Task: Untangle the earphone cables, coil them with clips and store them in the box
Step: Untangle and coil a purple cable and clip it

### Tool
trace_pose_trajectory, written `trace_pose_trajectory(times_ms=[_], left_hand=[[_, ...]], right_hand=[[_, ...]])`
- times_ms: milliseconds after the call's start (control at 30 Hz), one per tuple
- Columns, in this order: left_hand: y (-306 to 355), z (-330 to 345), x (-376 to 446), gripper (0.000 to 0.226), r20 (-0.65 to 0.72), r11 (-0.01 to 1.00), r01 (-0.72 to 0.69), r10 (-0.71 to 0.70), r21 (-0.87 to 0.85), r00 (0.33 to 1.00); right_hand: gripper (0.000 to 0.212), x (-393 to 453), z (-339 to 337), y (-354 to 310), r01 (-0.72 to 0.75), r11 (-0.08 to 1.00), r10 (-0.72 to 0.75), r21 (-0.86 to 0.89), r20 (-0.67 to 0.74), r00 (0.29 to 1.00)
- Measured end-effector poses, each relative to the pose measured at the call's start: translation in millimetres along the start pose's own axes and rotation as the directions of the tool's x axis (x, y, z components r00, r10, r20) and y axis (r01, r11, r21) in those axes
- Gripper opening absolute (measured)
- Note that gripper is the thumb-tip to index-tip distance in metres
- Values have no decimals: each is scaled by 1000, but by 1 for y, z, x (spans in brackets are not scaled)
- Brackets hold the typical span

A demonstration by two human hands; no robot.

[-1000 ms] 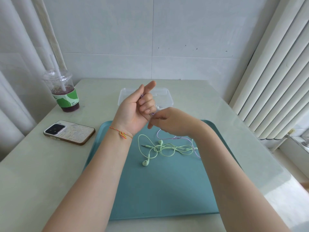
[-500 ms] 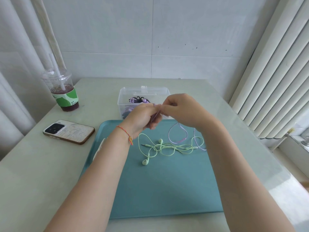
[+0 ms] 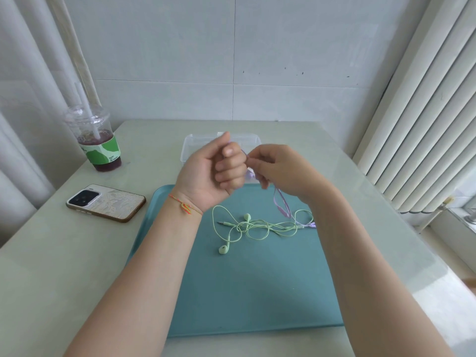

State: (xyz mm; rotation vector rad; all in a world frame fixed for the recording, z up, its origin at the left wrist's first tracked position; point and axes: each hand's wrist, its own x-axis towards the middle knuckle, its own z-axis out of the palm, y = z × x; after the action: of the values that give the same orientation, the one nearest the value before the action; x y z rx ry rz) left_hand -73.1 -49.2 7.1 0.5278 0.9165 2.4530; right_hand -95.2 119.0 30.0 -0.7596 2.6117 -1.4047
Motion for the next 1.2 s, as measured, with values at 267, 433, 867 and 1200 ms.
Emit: trace_pose_trajectory(times_ms=[267, 433, 867, 1200], left_hand=[[4, -12, 2, 43, -470, 881, -466, 380, -77, 797], [6, -22, 2, 44, -521, 858, -508, 468, 75, 714], [-14, -15, 10, 43, -442, 634, 120, 378, 764, 814], [-13, 6, 0, 48, -477, 570, 363, 59, 737, 877]], right_hand=[[31, -1, 3, 11, -108, 953, 170, -283, 207, 963], [33, -4, 5, 7, -169, 944, 241, -284, 241, 940], [34, -9, 2, -14, -62, 989, 82, -132, 147, 986], [37, 4, -11, 13, -136, 990, 143, 47, -226, 964]])
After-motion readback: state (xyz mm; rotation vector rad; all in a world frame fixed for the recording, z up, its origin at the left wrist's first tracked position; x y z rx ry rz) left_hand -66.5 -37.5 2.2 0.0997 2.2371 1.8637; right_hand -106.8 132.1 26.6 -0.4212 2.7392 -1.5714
